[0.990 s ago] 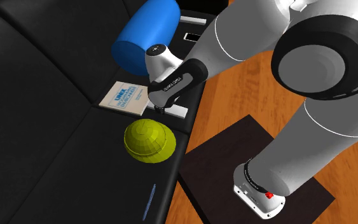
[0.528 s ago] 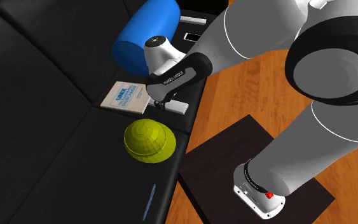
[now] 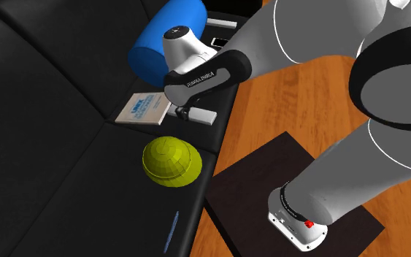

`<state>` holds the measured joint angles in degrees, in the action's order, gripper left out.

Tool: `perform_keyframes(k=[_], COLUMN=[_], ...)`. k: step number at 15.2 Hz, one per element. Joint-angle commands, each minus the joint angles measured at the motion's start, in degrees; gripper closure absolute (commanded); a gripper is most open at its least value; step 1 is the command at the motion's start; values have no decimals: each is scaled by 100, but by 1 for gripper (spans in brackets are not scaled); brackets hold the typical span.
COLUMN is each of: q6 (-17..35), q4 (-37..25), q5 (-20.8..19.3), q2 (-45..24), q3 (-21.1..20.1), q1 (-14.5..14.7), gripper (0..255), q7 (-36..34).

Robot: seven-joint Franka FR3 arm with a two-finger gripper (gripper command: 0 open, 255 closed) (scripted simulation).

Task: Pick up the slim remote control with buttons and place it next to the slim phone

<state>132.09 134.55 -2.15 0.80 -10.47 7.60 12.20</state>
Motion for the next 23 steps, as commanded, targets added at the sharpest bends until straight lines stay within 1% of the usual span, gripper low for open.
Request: perform_keyframes(k=[1, 3, 11, 17, 23], q6=[-152, -250, -409, -638, -995], q4=[-47, -85, -978, -1919, -3123], q5=[31, 48, -93, -105, -57], q2=[111, 173, -536, -1224, -2046], q3=[2, 3, 523, 815, 1025], q1=[-1, 0, -523, -892, -1255], gripper=[255, 255, 255, 255, 255], q7=[27, 42, 999, 1667, 2280])
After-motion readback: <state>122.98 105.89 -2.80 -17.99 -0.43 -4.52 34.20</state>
